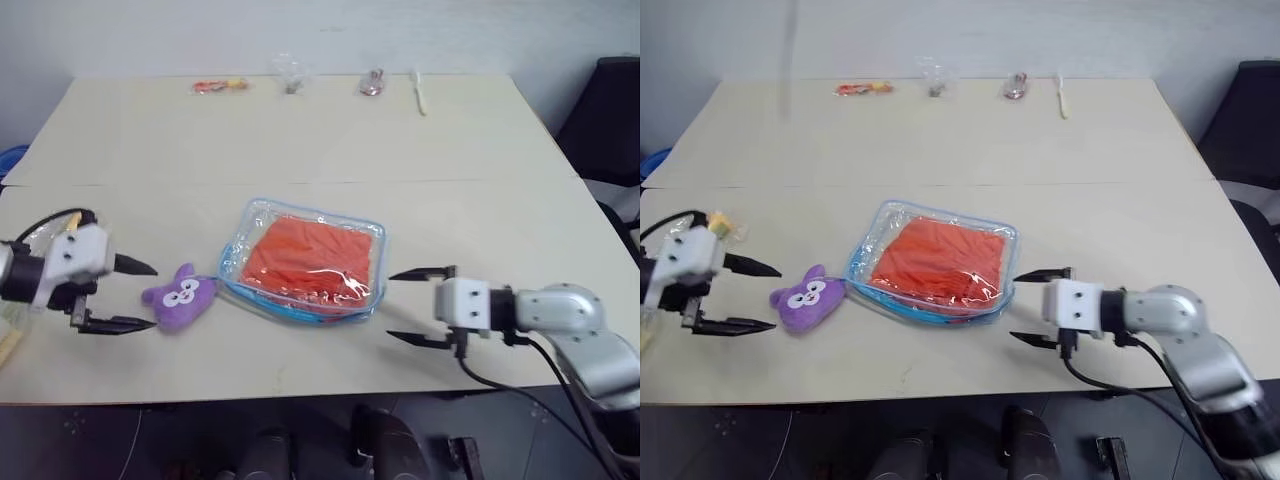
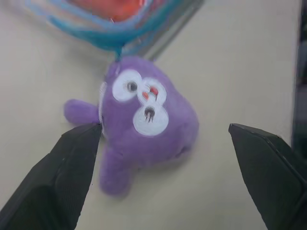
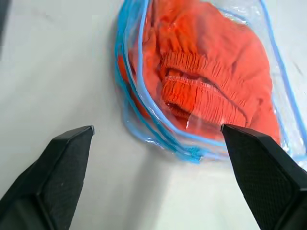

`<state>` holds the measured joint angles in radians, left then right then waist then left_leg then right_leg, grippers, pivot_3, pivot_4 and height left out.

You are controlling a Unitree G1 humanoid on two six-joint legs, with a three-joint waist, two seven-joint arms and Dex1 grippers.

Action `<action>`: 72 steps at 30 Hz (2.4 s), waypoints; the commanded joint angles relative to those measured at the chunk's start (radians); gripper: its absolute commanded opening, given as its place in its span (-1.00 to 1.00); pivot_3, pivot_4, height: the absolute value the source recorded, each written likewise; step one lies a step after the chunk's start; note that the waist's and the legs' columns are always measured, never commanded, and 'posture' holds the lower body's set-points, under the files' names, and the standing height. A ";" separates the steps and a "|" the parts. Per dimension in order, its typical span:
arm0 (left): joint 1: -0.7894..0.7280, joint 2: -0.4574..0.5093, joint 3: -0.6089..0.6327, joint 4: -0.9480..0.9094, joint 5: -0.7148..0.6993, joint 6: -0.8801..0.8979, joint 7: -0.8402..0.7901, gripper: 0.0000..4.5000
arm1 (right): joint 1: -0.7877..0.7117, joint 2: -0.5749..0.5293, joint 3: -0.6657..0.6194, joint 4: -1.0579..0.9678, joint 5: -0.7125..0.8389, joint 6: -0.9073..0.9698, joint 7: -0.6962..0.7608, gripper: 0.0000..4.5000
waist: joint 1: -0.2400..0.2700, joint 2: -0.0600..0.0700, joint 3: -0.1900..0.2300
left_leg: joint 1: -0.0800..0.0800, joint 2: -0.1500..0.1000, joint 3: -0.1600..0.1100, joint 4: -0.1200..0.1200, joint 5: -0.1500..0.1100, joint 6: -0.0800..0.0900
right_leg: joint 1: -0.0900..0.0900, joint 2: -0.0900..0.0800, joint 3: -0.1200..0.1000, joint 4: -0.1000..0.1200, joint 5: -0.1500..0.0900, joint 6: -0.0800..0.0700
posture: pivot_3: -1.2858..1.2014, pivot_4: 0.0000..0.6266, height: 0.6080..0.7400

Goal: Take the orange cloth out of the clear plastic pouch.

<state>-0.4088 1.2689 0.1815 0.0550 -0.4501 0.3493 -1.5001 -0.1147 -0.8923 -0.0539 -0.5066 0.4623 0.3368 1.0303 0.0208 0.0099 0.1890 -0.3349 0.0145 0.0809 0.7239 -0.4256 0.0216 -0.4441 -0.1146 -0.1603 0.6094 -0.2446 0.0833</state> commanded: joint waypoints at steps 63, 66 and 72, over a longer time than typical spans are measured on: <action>-0.161 -0.581 -0.240 -0.252 0.185 0.068 0.473 -1.00 | 0.208 0.112 0.110 -0.387 -0.119 0.223 -0.522 -0.98 | 0.005 -0.006 -0.001 | 0.000 -0.001 -0.001 0.003 0.000 0.001 | 0.001 -0.001 0.001 0.001 0.000 0.001 | 0.03 -0.52 1.00; -0.152 -0.594 -0.257 -0.297 0.186 0.099 0.495 -1.00 | 0.142 0.124 0.170 -0.348 -0.194 0.203 -0.525 -0.98 | 0.004 -0.006 -0.001 | 0.000 -0.001 -0.002 0.003 0.000 0.001 | 0.001 -0.001 0.001 0.002 0.000 0.001 | 0.03 -0.52 1.00; -0.165 -0.612 -0.290 -0.311 0.194 0.119 0.512 -1.00 | -0.031 0.172 0.341 -0.186 -0.386 0.128 -0.525 -0.82 | 0.003 -0.005 -0.001 | 0.000 -0.001 -0.001 0.003 0.000 0.000 | 0.001 0.000 0.001 0.001 0.000 0.001 | 0.03 -0.52 1.00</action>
<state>-0.5587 0.6550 -0.1185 -0.2243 -0.2474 0.4731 -0.9955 -0.1324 -0.7304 0.2626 -0.7067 0.1244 0.4993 0.5085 0.0243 0.0044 0.1878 -0.3349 0.0138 0.0799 0.7267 -0.4258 0.0221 -0.4436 -0.1150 -0.1598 0.6105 -0.2442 0.0839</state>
